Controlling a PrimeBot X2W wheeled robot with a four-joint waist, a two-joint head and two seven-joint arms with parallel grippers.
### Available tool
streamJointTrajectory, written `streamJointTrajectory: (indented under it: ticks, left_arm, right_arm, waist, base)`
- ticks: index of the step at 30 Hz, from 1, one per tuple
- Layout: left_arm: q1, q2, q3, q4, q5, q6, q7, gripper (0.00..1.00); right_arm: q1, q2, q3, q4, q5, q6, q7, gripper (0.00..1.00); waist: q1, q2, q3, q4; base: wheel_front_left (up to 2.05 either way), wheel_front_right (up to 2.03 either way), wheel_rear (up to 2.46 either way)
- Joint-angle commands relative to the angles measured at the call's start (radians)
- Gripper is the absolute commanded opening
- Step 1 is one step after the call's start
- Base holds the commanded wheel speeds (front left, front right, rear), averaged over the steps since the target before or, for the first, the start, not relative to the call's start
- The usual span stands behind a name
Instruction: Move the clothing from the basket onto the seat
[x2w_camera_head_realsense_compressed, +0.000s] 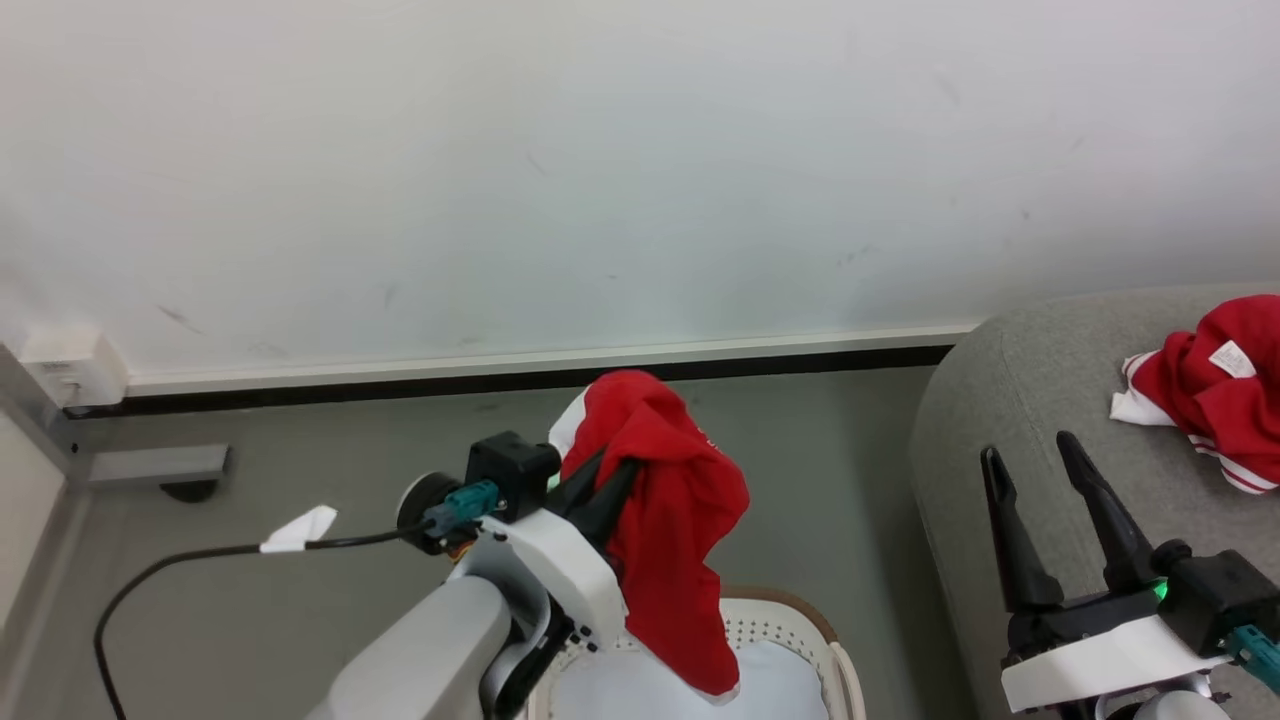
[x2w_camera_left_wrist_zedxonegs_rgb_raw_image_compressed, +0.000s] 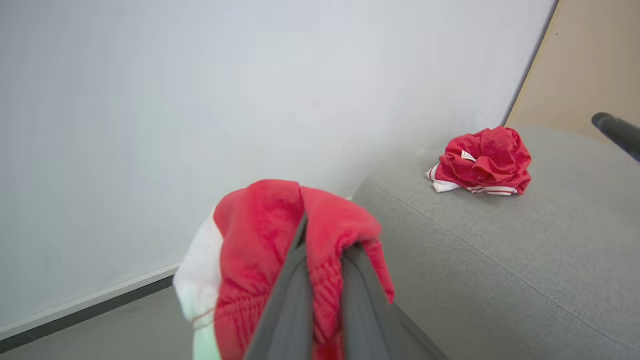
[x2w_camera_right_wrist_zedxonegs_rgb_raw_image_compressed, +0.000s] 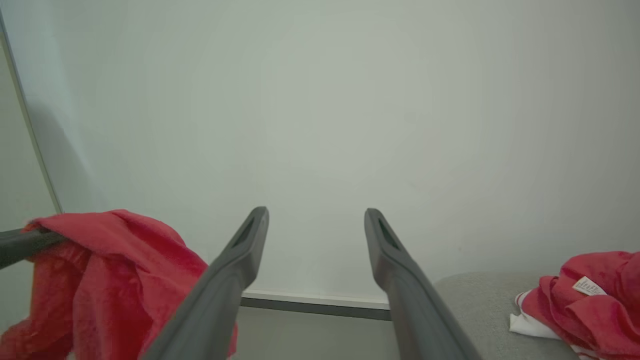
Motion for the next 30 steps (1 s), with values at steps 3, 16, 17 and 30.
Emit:
streamJointTrajectory:
  ticks: [3, 16, 17, 30]
  left_arm:
    - [-0.022, 0.019, 0.029, -0.074, 0.016, 0.015, -0.003, 0.00]
    - [-0.054, 0.066, 0.106, -0.297, -0.057, 0.054, 0.060, 0.00]
    - [-0.054, 0.070, 0.109, -0.309, -0.061, 0.058, 0.067, 0.00]
    - [-0.022, 0.101, 0.125, -0.391, -0.066, 0.094, 0.071, 0.00]
  right_arm:
    - [0.025, 0.005, 0.023, 0.011, 0.008, 0.000, 0.001, 1.00]
    - [0.025, 0.014, 0.089, 0.033, 0.019, 0.000, 0.001, 1.00]
    - [0.023, 0.014, 0.093, 0.034, 0.020, 0.000, 0.001, 1.00]
    - [-0.010, 0.020, 0.193, 0.051, 0.031, 0.000, 0.001, 1.00]
  waist:
    - [0.0002, 0.0000, -0.021, 0.029]
    - [0.0002, 0.0000, -0.044, 0.039]
    - [0.0002, 0.0000, -0.043, 0.038]
    - [0.0002, 0.0000, -0.035, 0.020]
  base:
    - [0.00, 0.00, 0.00]
    - [0.00, 0.00, 0.00]
    - [0.00, 0.00, 0.00]
    - [0.00, 0.00, 0.00]
